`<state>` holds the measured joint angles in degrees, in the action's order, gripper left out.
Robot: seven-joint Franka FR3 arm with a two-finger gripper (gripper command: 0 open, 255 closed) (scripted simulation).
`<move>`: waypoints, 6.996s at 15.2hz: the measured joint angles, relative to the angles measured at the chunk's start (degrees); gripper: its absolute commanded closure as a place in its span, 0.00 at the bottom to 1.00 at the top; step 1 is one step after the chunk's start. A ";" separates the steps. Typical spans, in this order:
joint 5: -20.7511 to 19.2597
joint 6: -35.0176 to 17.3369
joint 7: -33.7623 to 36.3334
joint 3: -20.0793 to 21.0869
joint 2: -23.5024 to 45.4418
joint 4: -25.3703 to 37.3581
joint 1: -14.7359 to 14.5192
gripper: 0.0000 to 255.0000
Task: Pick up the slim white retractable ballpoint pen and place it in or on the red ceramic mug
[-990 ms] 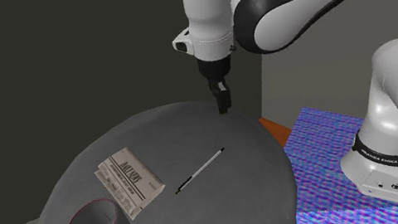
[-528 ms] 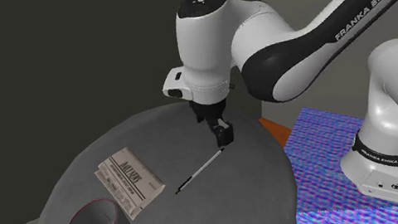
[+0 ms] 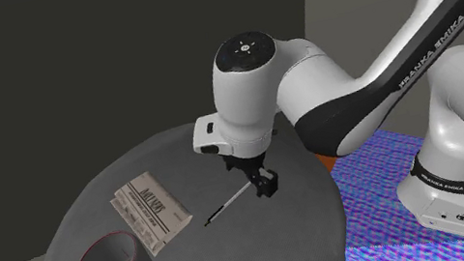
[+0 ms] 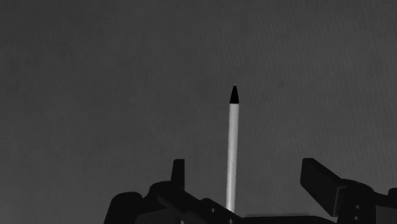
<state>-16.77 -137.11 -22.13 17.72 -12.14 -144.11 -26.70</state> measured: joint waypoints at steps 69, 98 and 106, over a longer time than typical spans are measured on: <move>-3.41 32.48 5.46 6.85 20.83 48.96 -5.96 1.00; -10.47 28.57 13.06 6.86 36.02 56.86 -11.03 0.00; -10.02 30.60 12.68 7.15 35.43 58.36 -11.36 0.00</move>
<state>-26.80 -106.52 -9.44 24.87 23.29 -85.75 -38.06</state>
